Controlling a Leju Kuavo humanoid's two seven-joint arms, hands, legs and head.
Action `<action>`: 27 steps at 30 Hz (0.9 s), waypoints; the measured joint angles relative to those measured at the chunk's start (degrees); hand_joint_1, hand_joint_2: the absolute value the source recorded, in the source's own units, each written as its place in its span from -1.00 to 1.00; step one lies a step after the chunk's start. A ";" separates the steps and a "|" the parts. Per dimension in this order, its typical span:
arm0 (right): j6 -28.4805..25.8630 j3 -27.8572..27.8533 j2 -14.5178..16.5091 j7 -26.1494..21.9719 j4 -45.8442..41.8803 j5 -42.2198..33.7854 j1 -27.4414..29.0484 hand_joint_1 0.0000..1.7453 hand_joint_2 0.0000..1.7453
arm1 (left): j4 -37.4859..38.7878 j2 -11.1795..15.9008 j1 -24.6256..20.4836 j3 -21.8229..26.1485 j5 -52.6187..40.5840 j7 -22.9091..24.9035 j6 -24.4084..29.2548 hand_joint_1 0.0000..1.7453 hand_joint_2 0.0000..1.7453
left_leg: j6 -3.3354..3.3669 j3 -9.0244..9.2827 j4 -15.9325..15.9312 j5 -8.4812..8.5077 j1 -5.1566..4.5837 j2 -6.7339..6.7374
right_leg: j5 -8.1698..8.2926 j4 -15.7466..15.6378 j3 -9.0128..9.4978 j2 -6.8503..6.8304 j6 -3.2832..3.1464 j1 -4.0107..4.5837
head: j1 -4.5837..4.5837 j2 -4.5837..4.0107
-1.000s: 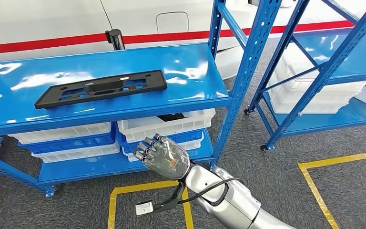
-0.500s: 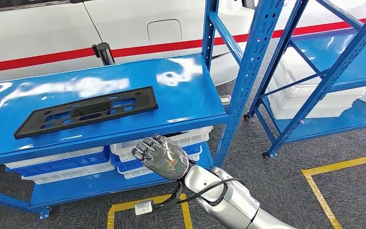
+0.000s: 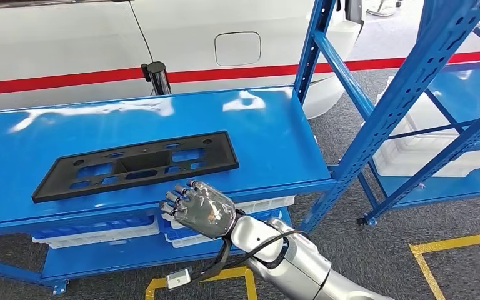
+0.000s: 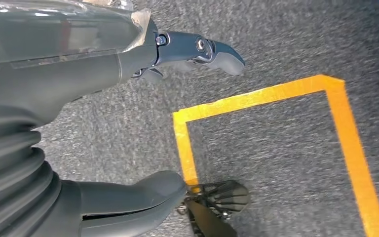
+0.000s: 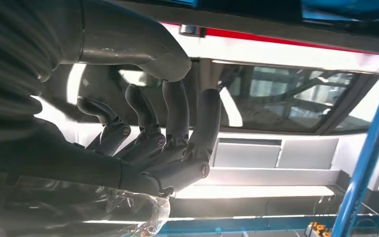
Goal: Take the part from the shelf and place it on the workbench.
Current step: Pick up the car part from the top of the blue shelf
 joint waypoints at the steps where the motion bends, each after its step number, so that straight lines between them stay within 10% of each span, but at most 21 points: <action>1: 0.56 0.33 0.49 -0.45 0.89 -1.64 -0.60 1.00 1.00 | 0.01 -0.11 -0.03 -0.12 -0.05 0.07 -0.02 -1.00 1.00 | -0.18 0.64 0.02 -0.64 -0.16 -0.11 | 3.04 -3.42 0.48 -0.05 0.16 0.11 | -0.09 0.00; 3: 1.51 0.93 1.82 -1.18 3.14 -4.48 -2.00 1.00 1.00 | 0.02 -0.27 -0.13 -0.30 -0.24 0.14 -0.13 -1.00 1.00 | -0.76 1.33 0.09 -1.52 -0.33 -0.22 | 7.23 -6.84 1.27 -0.13 -0.52 0.33 | -0.18 0.00; 6: 1.93 1.77 4.72 -1.57 6.84 -6.75 -4.73 1.00 1.00 | -0.01 -0.31 -0.45 -0.58 -0.94 0.39 -0.26 -1.00 1.00 | -1.64 1.08 1.29 -1.33 -0.32 -0.08 | 8.21 -7.76 2.28 -0.07 -1.87 -0.26 | -0.10 0.00; 12: 2.64 4.50 10.85 -0.52 16.03 -8.32 -9.46 1.00 1.00 | -0.05 -0.37 -1.09 -1.37 -2.33 1.23 -0.58 -1.00 1.00 | -4.03 -9.84 15.93 -6.00 1.12 0.50 | 7.18 -8.90 4.59 0.10 -3.11 -1.05 | -0.07 0.00; 16: 2.65 6.11 14.50 0.11 22.46 -9.14 -11.27 1.00 1.00 | -0.05 -0.44 -1.36 -1.83 -2.73 1.81 -0.45 -1.00 1.00 | -5.58 -7.49 4.52 2.56 2.37 0.73 | 5.97 -8.49 5.70 0.46 -2.00 -1.52 | -0.08 0.00; 19: 2.43 7.11 16.70 0.39 27.08 -9.97 -12.40 1.00 1.00 | -0.07 -0.63 -1.61 -2.00 -2.79 1.97 -0.11 -1.00 1.00 | -4.84 -5.88 0.42 3.77 2.22 0.67 | 5.25 -8.12 5.52 0.52 -1.05 -1.01 | -0.16 0.00; 27: 1.64 8.84 18.94 0.79 34.88 -11.14 -14.05 1.00 1.00 | -0.08 -0.84 -1.50 -2.04 -2.73 2.00 0.23 -1.00 1.00 | -3.58 -5.65 0.47 4.21 0.99 0.26 | 4.98 -8.72 6.12 0.31 -1.12 -0.96 | -0.03 0.00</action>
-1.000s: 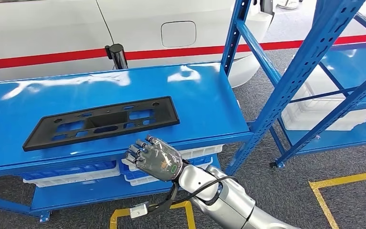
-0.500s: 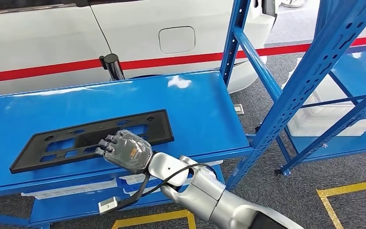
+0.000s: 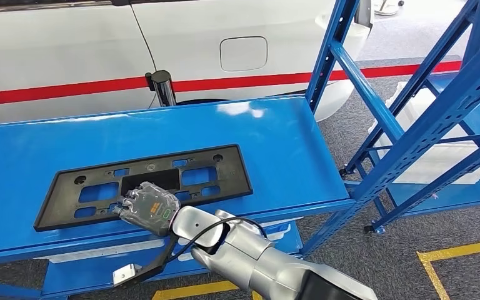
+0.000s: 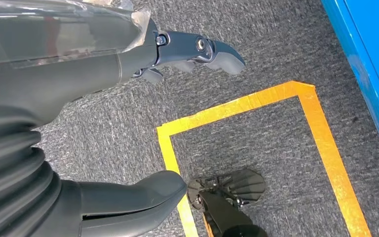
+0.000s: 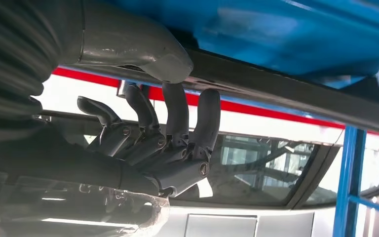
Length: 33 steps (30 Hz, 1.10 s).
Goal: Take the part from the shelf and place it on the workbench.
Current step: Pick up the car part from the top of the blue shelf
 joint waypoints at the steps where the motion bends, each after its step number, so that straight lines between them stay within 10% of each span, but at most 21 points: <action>1: -0.02 0.16 0.15 0.09 0.63 -0.06 -0.15 1.00 1.00 | 0.00 -0.02 0.00 0.00 -0.01 0.01 -0.01 -1.00 1.00 | 0.14 0.01 0.00 -0.04 -0.05 0.00 | 0.01 -0.09 0.04 0.00 0.03 -0.03 | 0.01 0.00; 9: -1.12 1.96 0.49 1.93 4.12 -1.85 -0.44 1.00 1.00 | 0.00 -0.09 0.01 0.00 -0.07 0.15 0.40 -1.00 1.00 | 0.42 0.01 0.06 -0.15 -0.19 0.05 | 0.07 -0.28 0.06 0.00 1.44 -0.15 | 0.00 0.00; 31: -7.01 3.82 0.50 5.32 7.18 -4.15 -2.68 1.00 1.00 | 0.00 -0.25 0.27 -0.02 -0.60 -1.55 1.15 -1.00 1.00 | 0.37 0.04 0.04 -0.14 0.29 0.08 | 0.03 -0.07 -0.16 0.02 1.38 0.06 | -0.01 0.00; 33: -8.45 3.42 0.50 5.33 7.38 -3.80 -2.90 0.00 1.00 | 0.00 -0.24 0.38 0.00 -0.63 -2.56 1.79 -1.00 1.00 | 0.37 0.04 0.04 -0.14 0.29 0.08 | 0.03 -0.07 -0.16 0.02 1.38 0.07 | -0.01 0.00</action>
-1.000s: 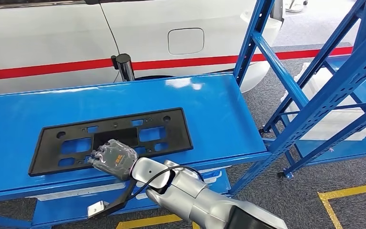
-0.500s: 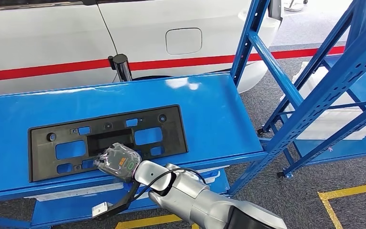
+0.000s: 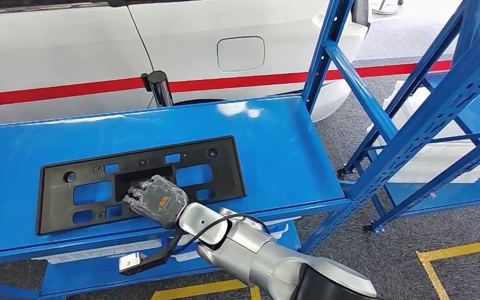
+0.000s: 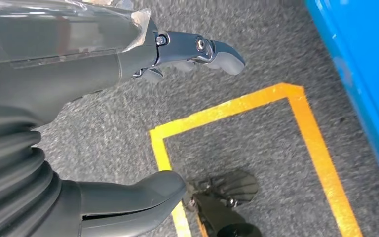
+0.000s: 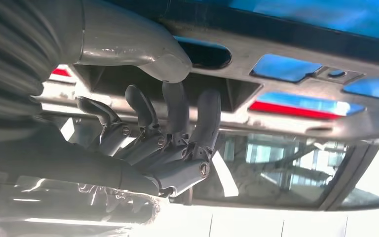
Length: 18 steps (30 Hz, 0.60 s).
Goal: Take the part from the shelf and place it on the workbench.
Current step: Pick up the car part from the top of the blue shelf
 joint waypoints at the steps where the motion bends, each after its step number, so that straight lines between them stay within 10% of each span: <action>1: -0.79 -0.35 0.00 0.00 0.03 0.22 -0.10 -0.50 1.00 | 0.00 0.01 0.03 0.00 -0.04 -0.32 0.34 -1.00 1.00 | 0.00 0.00 0.00 0.00 0.00 0.00 | 0.00 0.00 0.00 0.00 0.00 0.00 | 0.00 0.00; 2: -1.55 -0.74 0.00 0.00 0.01 0.42 -0.22 -1.00 1.00 | 0.00 0.01 0.05 0.01 -0.10 -0.50 0.64 -1.00 1.00 | 0.00 0.00 0.00 0.00 0.00 0.00 | 0.00 0.00 0.00 0.00 0.00 0.00 | 0.00 0.00; 3: -2.23 -1.13 -0.01 0.00 -0.10 0.57 -0.35 -1.00 1.00 | 0.00 0.01 0.07 0.01 -0.19 -0.56 0.93 -1.00 1.00 | 0.00 -0.01 0.00 0.00 -0.01 0.00 | 0.00 0.00 0.00 0.00 0.00 0.00 | 0.00 0.00; 7: -4.20 -3.70 -0.66 0.26 -4.32 2.21 -0.36 -1.00 1.00 | 0.00 0.01 0.18 0.01 -0.54 -0.59 3.35 -1.00 -1.00 | 0.00 -0.01 0.00 0.00 -0.01 0.02 | 0.00 0.00 -0.03 0.00 0.00 0.00 | 0.00 0.00; 18: -2.42 -12.69 -5.91 0.39 -33.83 9.91 6.29 -1.00 1.00 | 0.00 -0.02 1.41 0.24 0.19 -0.06 5.73 -1.00 -1.00 | -0.06 -0.02 0.00 -0.06 0.00 0.04 | -0.03 -0.02 -0.07 0.00 0.01 0.00 | 0.01 0.00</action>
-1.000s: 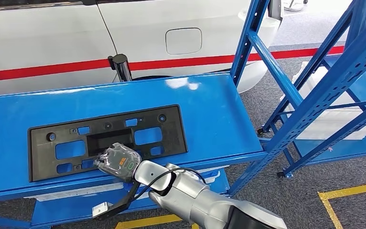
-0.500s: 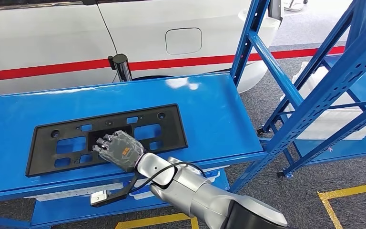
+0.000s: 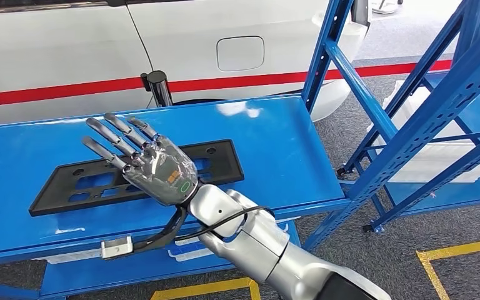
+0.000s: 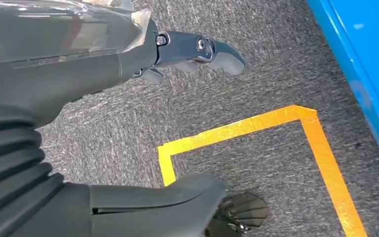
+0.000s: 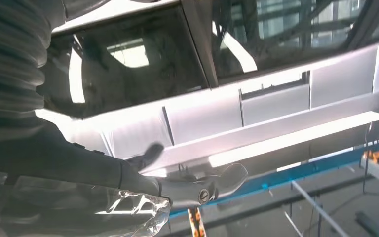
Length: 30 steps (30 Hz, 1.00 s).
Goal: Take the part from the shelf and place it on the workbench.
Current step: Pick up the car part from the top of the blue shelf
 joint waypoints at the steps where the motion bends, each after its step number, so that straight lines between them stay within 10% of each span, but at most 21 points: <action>1: 0.94 -0.21 -0.45 0.09 -2.14 0.48 0.72 -1.00 1.00 | 0.00 -0.01 0.14 0.02 0.05 -0.04 0.13 -1.00 -1.00 | -0.01 0.00 0.00 0.00 0.00 0.00 | -0.02 0.00 0.00 0.00 0.03 0.00 | 0.00 0.00; 14: 5.29 -0.55 -4.25 0.42 -15.14 1.28 5.11 -1.00 1.00 | 0.00 0.01 0.35 0.81 0.11 -0.05 0.28 -1.00 -1.00 | -0.02 0.00 0.00 -0.01 0.00 -0.01 | -0.08 0.00 0.03 0.00 0.11 0.00 | -0.01 0.00; 30: 28.58 6.49 -10.02 -2.60 -19.87 -16.18 10.31 -1.00 1.00 | 0.03 0.51 0.34 1.40 0.11 0.96 0.42 -1.00 -1.00 | -0.03 -0.02 0.00 -0.03 0.00 -0.02 | -0.09 0.00 0.04 0.00 0.13 0.00 | -0.01 0.00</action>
